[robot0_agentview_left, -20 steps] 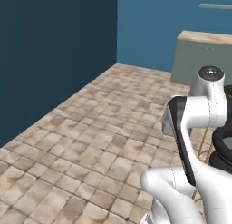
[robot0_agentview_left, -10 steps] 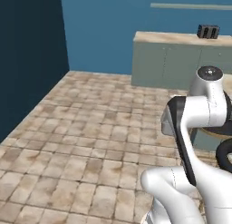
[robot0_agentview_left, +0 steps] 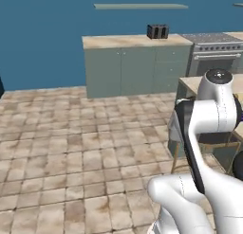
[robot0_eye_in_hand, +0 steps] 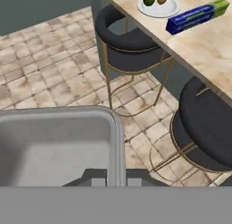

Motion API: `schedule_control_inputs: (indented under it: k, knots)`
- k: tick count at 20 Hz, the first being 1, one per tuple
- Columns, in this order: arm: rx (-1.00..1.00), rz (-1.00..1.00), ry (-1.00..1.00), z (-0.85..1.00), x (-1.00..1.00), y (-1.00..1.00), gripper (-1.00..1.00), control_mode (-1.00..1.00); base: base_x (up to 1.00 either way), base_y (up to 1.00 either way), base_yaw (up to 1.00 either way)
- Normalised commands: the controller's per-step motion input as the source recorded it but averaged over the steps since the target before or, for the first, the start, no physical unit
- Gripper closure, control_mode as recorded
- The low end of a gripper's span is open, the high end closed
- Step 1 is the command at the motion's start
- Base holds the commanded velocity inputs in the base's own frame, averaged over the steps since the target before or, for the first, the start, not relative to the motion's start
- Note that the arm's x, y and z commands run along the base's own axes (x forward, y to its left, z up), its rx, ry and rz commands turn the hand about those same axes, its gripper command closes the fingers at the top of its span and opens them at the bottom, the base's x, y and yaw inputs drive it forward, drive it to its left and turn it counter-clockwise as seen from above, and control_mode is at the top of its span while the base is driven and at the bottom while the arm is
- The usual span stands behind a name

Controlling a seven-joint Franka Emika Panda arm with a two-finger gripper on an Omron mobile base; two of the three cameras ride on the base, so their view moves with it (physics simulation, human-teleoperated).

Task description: Retrieve the tupperware and aluminum foil from the cabinet and place them on the dining counter near the plate with potato and lime to prepare for storing leftovers.

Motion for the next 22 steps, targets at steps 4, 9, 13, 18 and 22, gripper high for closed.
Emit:
schedule_control_inputs:
  k: [4,9,13,18,22]
  knots:
    - [0.0,0.0,0.0,0.0,0.0,0.0,1.0,1.0,0.79,0.41,-0.59]
    - [0.0,0.0,0.0,0.0,0.0,0.0,1.0,1.0,0.77,0.43,-0.59]
    - [0.0,0.0,0.0,0.0,0.0,0.0,1.0,1.0,0.73,0.44,-0.61]
    - [0.0,0.0,0.0,0.0,0.0,0.0,1.0,1.0,0.79,0.43,-0.59]
    - [0.0,0.0,0.0,0.0,0.0,0.0,1.0,1.0,0.83,0.48,-0.58]
